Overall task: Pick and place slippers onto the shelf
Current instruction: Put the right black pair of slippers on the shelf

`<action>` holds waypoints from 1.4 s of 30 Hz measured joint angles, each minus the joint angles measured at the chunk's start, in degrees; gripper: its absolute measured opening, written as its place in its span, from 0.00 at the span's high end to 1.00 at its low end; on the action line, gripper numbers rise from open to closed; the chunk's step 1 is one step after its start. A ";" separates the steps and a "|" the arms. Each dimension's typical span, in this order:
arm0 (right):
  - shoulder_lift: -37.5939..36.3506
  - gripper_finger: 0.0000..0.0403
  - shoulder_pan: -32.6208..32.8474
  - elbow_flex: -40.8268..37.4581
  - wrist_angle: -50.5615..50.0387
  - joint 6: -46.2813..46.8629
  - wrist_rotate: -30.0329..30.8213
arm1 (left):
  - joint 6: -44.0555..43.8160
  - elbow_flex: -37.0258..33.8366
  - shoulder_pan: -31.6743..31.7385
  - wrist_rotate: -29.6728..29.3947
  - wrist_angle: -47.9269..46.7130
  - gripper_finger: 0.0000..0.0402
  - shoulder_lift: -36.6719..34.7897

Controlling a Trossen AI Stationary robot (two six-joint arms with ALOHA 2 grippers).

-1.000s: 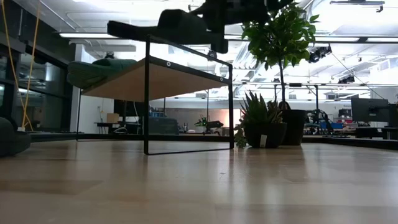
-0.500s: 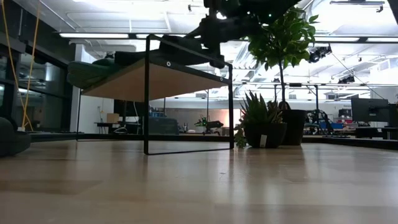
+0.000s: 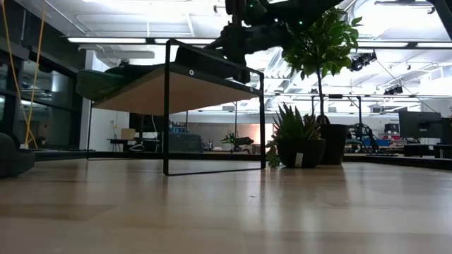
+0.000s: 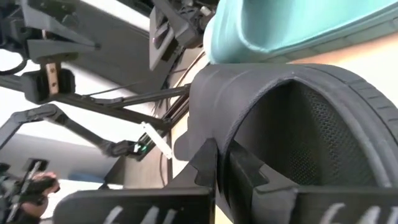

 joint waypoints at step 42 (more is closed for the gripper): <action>-0.06 0.60 2.26 -0.02 -4.18 -5.20 12.44 | -0.81 0.00 0.01 -0.90 -0.01 1.00 0.00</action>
